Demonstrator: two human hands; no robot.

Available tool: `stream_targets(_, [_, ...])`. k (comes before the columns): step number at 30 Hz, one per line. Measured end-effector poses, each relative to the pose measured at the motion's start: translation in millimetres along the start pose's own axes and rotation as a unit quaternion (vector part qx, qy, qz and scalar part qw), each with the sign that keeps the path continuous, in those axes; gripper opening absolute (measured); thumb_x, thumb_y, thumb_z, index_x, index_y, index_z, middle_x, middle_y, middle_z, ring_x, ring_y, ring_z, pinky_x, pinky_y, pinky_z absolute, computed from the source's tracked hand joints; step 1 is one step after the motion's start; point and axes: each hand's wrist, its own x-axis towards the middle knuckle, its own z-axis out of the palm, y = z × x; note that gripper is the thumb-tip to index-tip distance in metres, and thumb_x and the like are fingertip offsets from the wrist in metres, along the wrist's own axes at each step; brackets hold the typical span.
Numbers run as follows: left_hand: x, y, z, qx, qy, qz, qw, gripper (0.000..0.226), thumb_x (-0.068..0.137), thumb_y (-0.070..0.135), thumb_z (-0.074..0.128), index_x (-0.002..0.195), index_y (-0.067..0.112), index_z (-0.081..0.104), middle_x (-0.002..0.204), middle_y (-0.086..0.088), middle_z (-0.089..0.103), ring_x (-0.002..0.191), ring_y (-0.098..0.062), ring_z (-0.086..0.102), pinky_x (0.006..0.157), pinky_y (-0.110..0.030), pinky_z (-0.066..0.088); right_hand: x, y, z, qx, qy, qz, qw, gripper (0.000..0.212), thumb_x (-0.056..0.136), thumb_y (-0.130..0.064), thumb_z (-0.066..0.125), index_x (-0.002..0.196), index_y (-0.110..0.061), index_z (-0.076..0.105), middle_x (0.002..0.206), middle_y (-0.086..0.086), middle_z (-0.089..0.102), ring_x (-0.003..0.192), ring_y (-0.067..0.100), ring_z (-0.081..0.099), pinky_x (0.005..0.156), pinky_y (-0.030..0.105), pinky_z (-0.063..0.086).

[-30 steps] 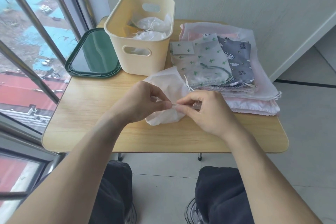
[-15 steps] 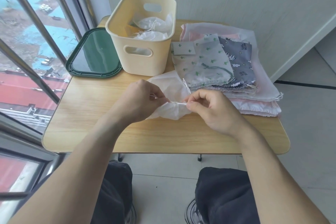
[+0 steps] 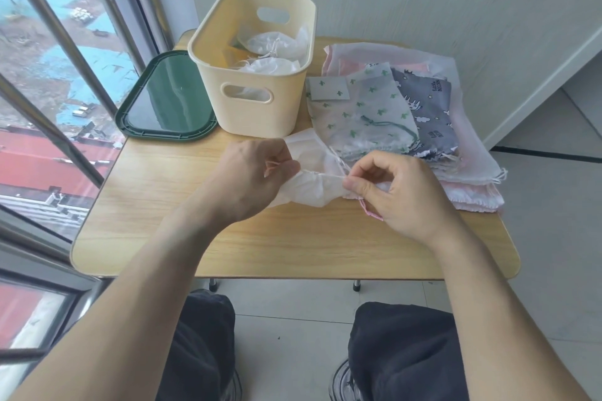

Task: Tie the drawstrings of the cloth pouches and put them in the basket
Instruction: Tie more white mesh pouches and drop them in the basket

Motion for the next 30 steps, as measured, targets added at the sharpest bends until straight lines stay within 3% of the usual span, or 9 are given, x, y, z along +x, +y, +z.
stream_targets(3, [0.8,3.7,1.7,-0.014,0.023,-0.005,1.000,0.019,0.093,0.027,0.065,0.077,0.016,0.066,0.065,0.011,0.059,0.066,0.007,0.055,0.059,-0.005,0.036,-0.7,4.6,-9.3,-0.005,-0.041,0.040,0.998,0.016,0.087,-0.023,0.079,0.074,-0.020,0.070,0.058,0.000,0.068,0.054,0.019,0.064,0.065,0.036,0.054])
stream_targets(6, [-0.6,7.5,3.8,-0.022,0.020,0.004,1.000,0.026,0.095,0.027,0.063,0.074,0.012,0.064,0.067,0.010,0.061,0.069,0.001,0.055,0.060,-0.010,0.036,-3.5,4.0,-10.1,-0.011,-0.032,0.034,0.999,0.019,0.084,-0.021,0.081,0.069,-0.024,0.070,0.068,-0.007,0.069,0.062,0.012,0.065,0.070,0.032,0.055])
stream_targets(9, [-2.9,13.2,5.6,-0.054,0.044,0.016,0.997,0.032,0.093,0.028,0.062,0.067,0.009,0.060,0.067,0.003,0.058,0.072,-0.006,0.051,0.062,-0.017,0.037,-6.4,-2.8,-5.1,-0.010,-0.002,-0.002,1.000,0.024,0.076,-0.009,0.082,0.062,-0.022,0.068,0.097,-0.014,0.072,0.069,0.014,0.066,0.069,0.025,0.053])
stream_targets(12, [-1.9,18.1,6.5,-0.227,0.013,-0.036,0.973,0.036,0.088,0.032,0.061,0.072,-0.001,0.062,0.065,-0.007,0.061,0.064,-0.010,0.052,0.061,-0.021,0.039,-8.9,-6.6,2.6,0.005,-0.019,0.005,1.000,0.020,0.069,-0.006,0.077,0.059,-0.014,0.062,0.093,-0.017,0.075,0.072,0.023,0.069,0.069,0.035,0.055])
stream_targets(15, [0.1,23.1,8.6,-0.356,-0.047,-0.099,0.928,0.039,0.098,0.022,0.058,0.082,-0.014,0.059,0.052,-0.006,0.054,0.047,-0.014,0.043,0.049,-0.019,0.036,-9.3,-7.4,9.6,0.000,-0.050,0.021,0.999,0.023,0.071,-0.004,0.079,0.060,-0.011,0.060,0.080,-0.012,0.076,0.073,0.009,0.071,0.067,0.033,0.055])
stream_targets(18, [-1.9,30.2,13.9,-0.382,-0.127,-0.150,0.903,0.042,0.104,0.028,0.046,0.077,-0.003,0.057,0.048,0.001,0.055,0.037,-0.012,0.026,0.038,-0.021,0.019,-9.0,-8.4,14.2,-0.019,-0.078,0.044,0.996,0.024,0.079,-0.013,0.080,0.064,-0.017,0.061,0.073,-0.007,0.073,0.058,0.000,0.062,0.057,0.025,0.050])
stream_targets(22, [-1.1,27.7,22.5,-0.379,-0.171,-0.182,0.891,0.043,0.106,0.038,0.038,0.073,0.013,0.048,0.062,-0.006,0.048,0.044,-0.014,0.024,0.040,-0.021,0.016,-9.0,-10.0,16.4,-0.020,-0.112,0.098,0.989,0.016,0.098,-0.026,0.065,0.084,-0.020,0.058,0.068,0.003,0.070,0.049,0.013,0.064,0.055,0.034,0.053])
stream_targets(27, [-1.0,26.3,27.3,-0.388,-0.212,-0.183,0.878,0.027,0.108,0.019,0.037,0.086,0.012,0.052,0.067,-0.001,0.043,0.042,-0.006,0.027,0.038,-0.016,0.022,-7.3,-2.5,16.1,-0.072,-0.083,0.064,0.992,0.013,0.100,-0.032,0.059,0.089,-0.025,0.057,0.092,-0.012,0.054,0.082,-0.004,0.054,0.068,0.014,0.038])
stream_targets(30, [0.9,21.9,29.7,-0.365,-0.178,-0.199,0.892,0.020,0.103,0.019,0.051,0.093,0.006,0.064,0.064,0.000,0.052,0.039,-0.006,0.030,0.037,-0.015,0.024,-7.3,2.6,9.9,-0.050,-0.103,0.064,0.991,0.016,0.102,-0.034,0.055,0.091,-0.023,0.057,0.080,-0.008,0.054,0.070,0.002,0.048,0.065,0.020,0.038])
